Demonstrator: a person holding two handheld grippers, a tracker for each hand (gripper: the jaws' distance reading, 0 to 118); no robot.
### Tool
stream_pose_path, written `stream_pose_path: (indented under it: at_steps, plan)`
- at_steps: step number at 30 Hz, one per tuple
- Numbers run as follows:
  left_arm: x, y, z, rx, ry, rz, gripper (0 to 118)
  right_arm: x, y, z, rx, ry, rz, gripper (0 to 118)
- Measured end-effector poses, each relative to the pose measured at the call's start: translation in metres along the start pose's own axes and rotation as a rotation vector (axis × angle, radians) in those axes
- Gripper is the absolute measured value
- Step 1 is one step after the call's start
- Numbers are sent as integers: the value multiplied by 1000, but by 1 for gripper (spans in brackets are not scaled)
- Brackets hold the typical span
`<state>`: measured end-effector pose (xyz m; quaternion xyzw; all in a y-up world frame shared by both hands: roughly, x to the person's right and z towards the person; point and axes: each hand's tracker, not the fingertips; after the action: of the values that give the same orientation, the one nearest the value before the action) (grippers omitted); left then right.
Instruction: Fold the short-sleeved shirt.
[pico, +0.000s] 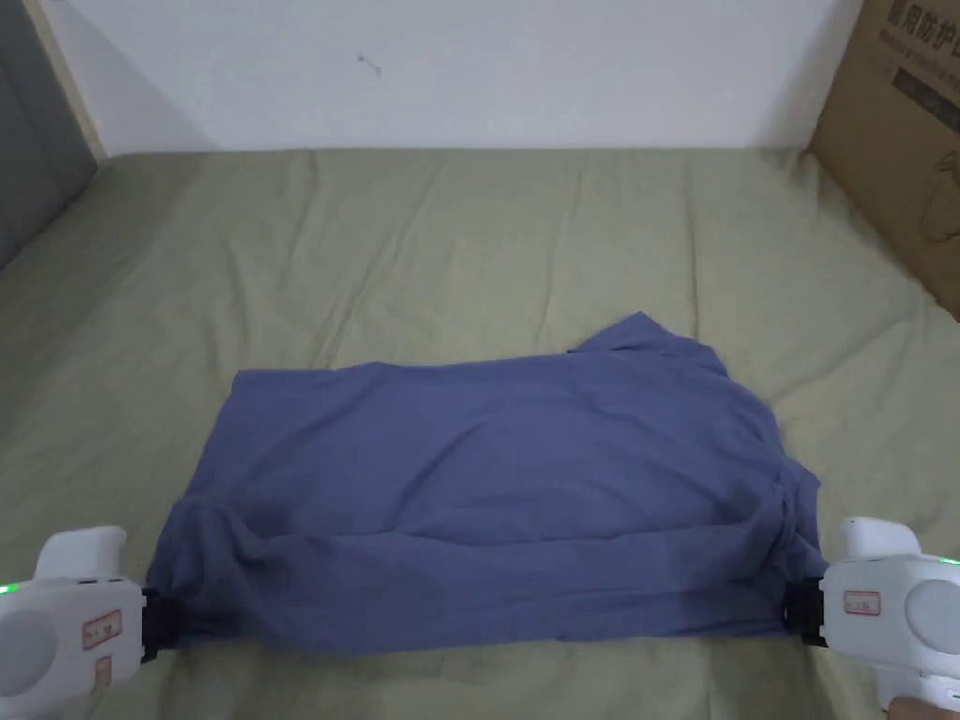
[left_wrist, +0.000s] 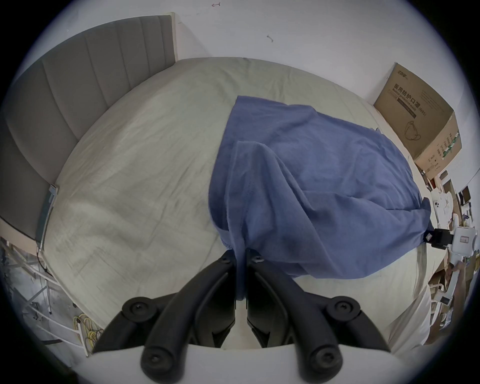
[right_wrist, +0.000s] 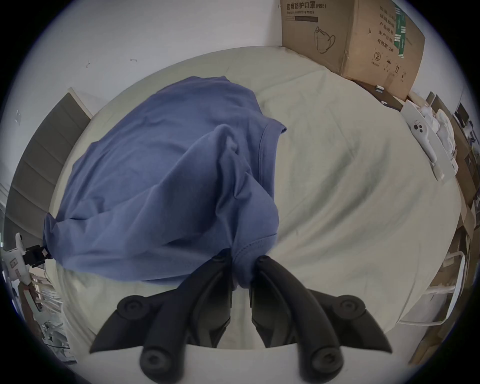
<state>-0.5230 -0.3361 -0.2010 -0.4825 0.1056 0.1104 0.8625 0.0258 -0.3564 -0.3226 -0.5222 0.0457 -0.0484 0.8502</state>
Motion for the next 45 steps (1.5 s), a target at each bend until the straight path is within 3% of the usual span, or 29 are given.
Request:
stream_pose_path:
  at_steps: [4, 14, 15, 17, 18, 19, 21, 23, 24, 26, 27, 30, 35, 40, 41, 42, 43, 44, 45]
  plan:
    - [-10, -3, 22, 19, 17, -32, 5, 17, 0, 30, 21, 74, -55, 11]
    - [-22, -80, 35, -69, 60, -60, 6, 39, -85, 59, -69, 84, -102, 12]
    - [-23, -84, 30, -81, 64, -60, 15, 40, -91, 56, -77, 94, -110, 16]
    - [-24, -86, 24, -129, 132, -62, 62, 39, -93, 55, -79, 1, -110, 56]
    - [-23, -85, 26, -105, 128, -64, 80, 38, -92, 57, -62, -35, -116, 68]
    - [-23, -81, 32, -70, 109, -62, 87, 39, -89, 64, -31, -20, -127, 68]
    - [-19, -68, 49, -6, 37, -34, 86, 38, -77, 79, 19, 19, -125, 68]
    - [-15, -53, 58, 48, -3, -13, 84, 31, -62, 95, 92, 28, -71, 67]
    - [-8, -46, 67, 80, -12, -12, 74, 25, -56, 101, 127, 15, -37, 61]
    - [1, -37, 73, 148, -24, -16, 20, 13, -46, 108, 177, -4, 30, 16]
    - [5, -34, 71, 156, -16, -18, 0, 8, -43, 108, 193, -7, 41, 2]
    - [23, -33, 61, 149, 25, -29, 0, 2, -41, 93, 137, 74, 11, 0]
    - [28, -33, 38, 89, -18, -11, 0, -16, -33, 62, 114, 66, 23, 0]
    - [33, -19, 40, 101, 8, -66, 0, -25, 24, 55, 175, 94, 24, 0]
    - [32, -15, 39, 99, 6, -63, 0, -26, 42, 51, 178, 91, 39, 5]
    - [30, -12, 38, 97, 4, -60, 0, -26, 62, 45, 163, 82, 69, 27]
    - [29, -9, 36, 97, 4, -58, 0, -26, 82, 34, 128, 66, 101, 70]
    - [29, -6, 34, 93, 5, -54, 0, -26, 98, 23, 127, 54, 118, 91]
    - [29, -4, 31, 86, 10, -52, 0, -23, 117, 11, 135, 64, 123, 94]
